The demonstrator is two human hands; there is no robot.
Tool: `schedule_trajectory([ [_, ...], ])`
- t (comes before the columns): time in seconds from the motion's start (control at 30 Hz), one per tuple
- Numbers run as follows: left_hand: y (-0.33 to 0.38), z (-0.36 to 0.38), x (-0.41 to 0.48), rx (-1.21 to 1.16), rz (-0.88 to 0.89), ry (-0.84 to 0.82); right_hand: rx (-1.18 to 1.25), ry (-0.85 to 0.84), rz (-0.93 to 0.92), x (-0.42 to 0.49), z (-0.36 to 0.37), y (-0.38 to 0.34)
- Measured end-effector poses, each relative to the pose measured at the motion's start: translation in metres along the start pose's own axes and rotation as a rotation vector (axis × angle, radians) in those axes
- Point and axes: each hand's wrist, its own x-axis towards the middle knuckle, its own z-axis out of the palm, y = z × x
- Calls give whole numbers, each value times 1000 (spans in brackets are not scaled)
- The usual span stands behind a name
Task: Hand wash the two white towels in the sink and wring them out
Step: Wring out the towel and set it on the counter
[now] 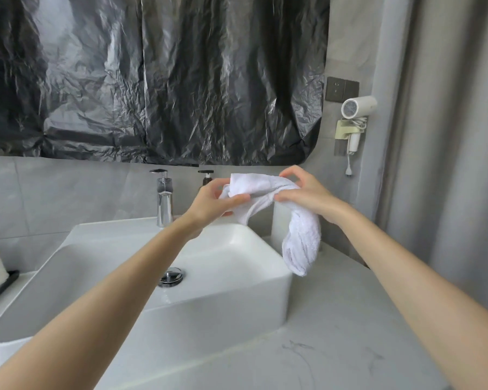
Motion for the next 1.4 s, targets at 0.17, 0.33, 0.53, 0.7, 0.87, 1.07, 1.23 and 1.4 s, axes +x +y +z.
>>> schedule_trajectory([
  [0.17,16,68,-10,34,73,-46,-104,-14,107,-52,-37,23],
  [0.33,11,130,-25,39,26,-115,-17,-164,262,-99,-64,70],
  [0.53,1,164,-36,-48,-47,-166,247,-211,351,-136,-77,112],
  [0.7,13,167,-29,-91,-12,-121,271,-126,296,-132,-83,111],
  [0.87,12,157,-15,-101,-24,-128,203,194,142,-120,-75,109],
  [1.07,14,144,-8,-130,-59,-202,79,449,37,-103,-77,100],
  [1.23,22,135,4,-96,-4,-167,-2,561,-10,-91,-94,90],
  [1.4,16,145,9,164,-100,-125,-174,393,32,-88,-102,93],
])
